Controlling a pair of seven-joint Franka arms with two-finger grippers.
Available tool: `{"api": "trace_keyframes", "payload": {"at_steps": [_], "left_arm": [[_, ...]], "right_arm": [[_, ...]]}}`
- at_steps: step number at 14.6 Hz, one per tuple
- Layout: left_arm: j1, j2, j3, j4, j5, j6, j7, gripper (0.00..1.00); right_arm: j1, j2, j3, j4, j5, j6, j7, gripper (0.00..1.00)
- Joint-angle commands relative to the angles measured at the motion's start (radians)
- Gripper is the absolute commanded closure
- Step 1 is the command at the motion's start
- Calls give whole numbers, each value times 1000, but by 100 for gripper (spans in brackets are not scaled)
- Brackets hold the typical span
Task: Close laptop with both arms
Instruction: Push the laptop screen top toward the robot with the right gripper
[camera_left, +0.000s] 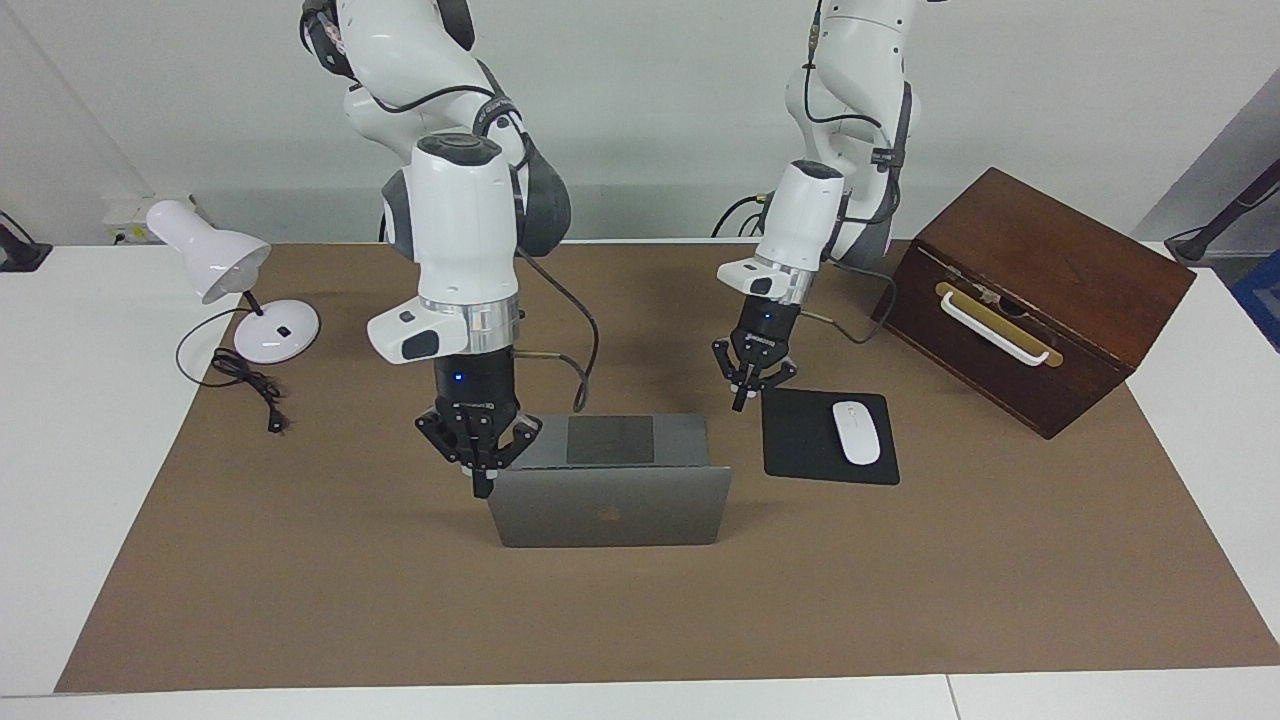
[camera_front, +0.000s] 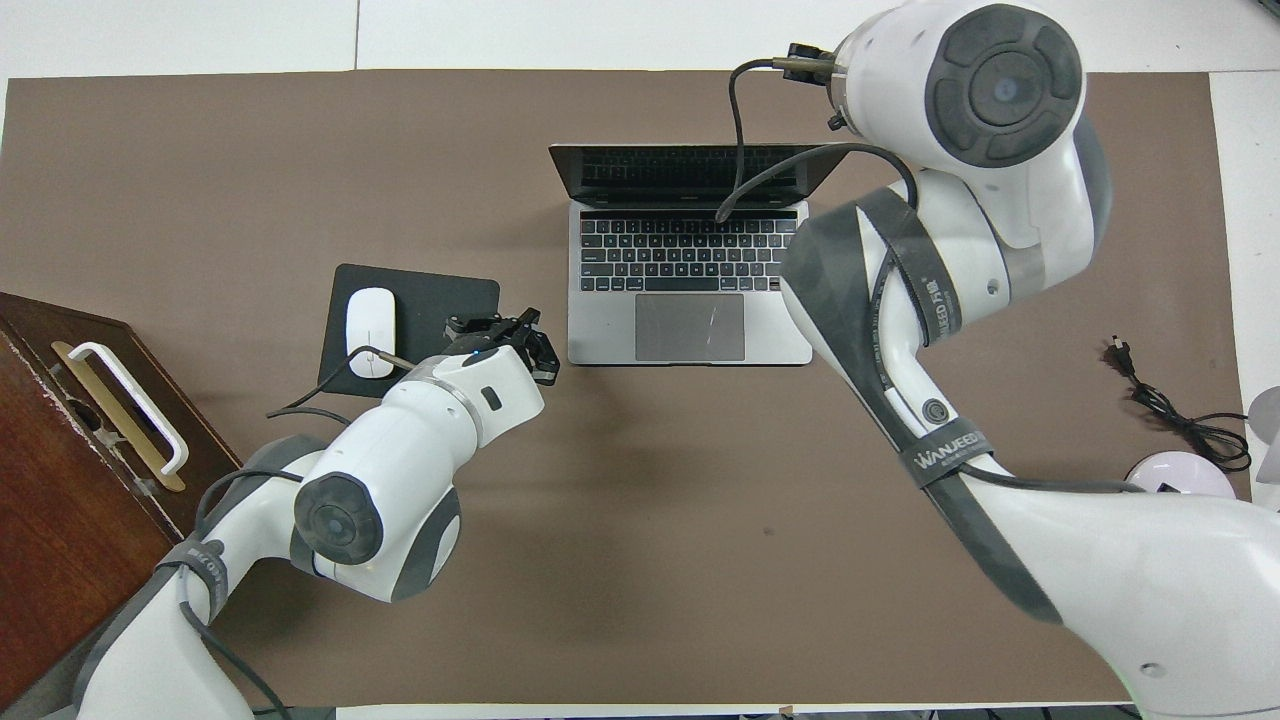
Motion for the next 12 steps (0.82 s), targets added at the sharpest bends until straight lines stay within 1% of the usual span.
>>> {"api": "trace_keyframes", "payload": {"at_steps": [1,3,4,7,10,12], "left_arm": [[-64,93,16,-15,-10,177,-27,100],[-79,167,16,-19,-10,290,-37,100],[-93,182,16,-18,-11,292,-37,100],[-98,185,16,-18,-13,292,-38,100],[-99,189,16,-15,-14,291,-37,100],[-109,195,16,-18,-14,291,-35,100]], "right_arm": [[42,40,-5,49,-105,-8,121,100],[74,53,-5,49,-171,-12,187,100],[91,63,-10,49,-194,-12,215,100],[119,102,-11,87,-268,-17,266,100],[157,111,-14,97,-291,-31,312,100],[171,117,-11,95,-372,-42,342,100]]}}
